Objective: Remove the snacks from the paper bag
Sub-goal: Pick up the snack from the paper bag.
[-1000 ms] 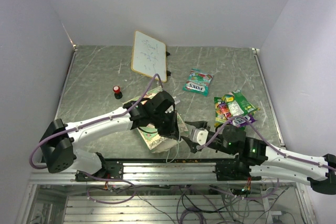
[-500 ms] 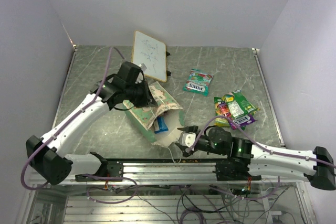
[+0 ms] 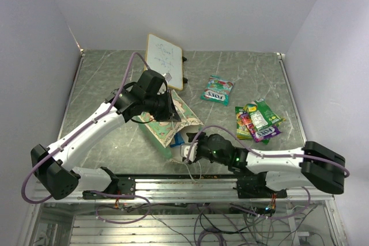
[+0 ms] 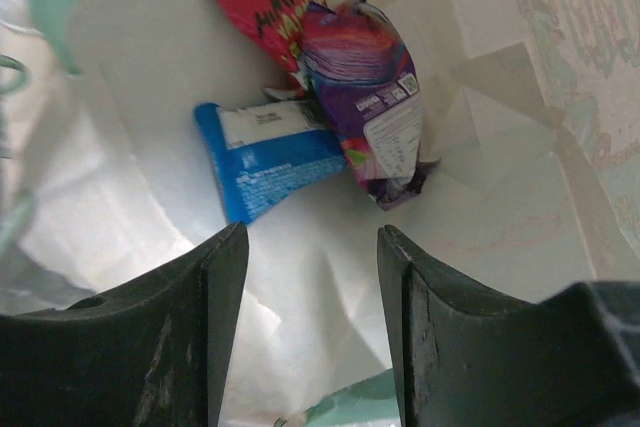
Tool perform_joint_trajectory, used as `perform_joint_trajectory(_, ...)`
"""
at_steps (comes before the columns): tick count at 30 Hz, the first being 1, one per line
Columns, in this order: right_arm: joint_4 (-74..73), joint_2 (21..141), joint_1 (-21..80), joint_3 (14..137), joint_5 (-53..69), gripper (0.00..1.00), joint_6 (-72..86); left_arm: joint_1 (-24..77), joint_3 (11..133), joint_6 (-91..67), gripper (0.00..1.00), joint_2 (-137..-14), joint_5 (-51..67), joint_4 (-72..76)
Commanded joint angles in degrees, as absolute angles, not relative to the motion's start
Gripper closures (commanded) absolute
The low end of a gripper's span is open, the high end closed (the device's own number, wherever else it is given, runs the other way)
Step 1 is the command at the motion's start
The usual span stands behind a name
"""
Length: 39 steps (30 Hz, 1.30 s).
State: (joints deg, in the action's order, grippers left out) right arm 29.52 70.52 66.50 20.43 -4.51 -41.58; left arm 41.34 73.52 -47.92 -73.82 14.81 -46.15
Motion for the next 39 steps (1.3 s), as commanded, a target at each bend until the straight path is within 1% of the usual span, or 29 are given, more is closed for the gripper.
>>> perform_joint_trajectory(1, 39.2, 75.6, 64.2, 23.1, -3.7, 0.48, -48.3, 41.1, 76.7, -46.6, 0.93, -73.2, 13.9, -49.1)
perform_joint_trajectory(6, 41.3, 81.1, 63.3, 25.0, -1.9, 0.48, -51.5, 41.0, 78.9, -46.7, 0.93, -72.5, 13.9, -48.6)
perform_joint_trajectory(12, 46.4, 87.9, 63.2, 27.9, -4.5, 0.47, -53.2, 41.0, 81.4, -45.3, 0.93, -73.2, 13.9, -50.9)
perform_joint_trajectory(16, 53.1, 92.0, 61.8, 28.7, -4.7, 0.45, -52.0, 41.1, 81.3, -46.1, 0.93, -72.8, 14.4, -50.5)
perform_joint_trajectory(23, 55.8, 97.6, 60.1, 31.1, -1.3, 0.43, -52.5, 41.1, 82.8, -45.7, 0.93, -73.6, 14.2, -52.4)
perform_joint_trajectory(26, 59.4, 100.2, 59.3, 31.2, -0.8, 0.39, -51.4, 41.1, 82.8, -46.0, 0.93, -73.1, 14.5, -52.1)
perform_joint_trajectory(35, 60.2, 105.8, 57.4, 35.9, 2.0, 0.35, -49.2, 41.1, 82.6, -46.2, 0.93, -73.5, 15.5, -51.3)
perform_joint_trajectory(39, 59.1, 108.3, 56.8, 38.1, 2.7, 0.36, -49.0, 41.1, 82.8, -45.4, 0.93, -73.6, 15.0, -52.3)
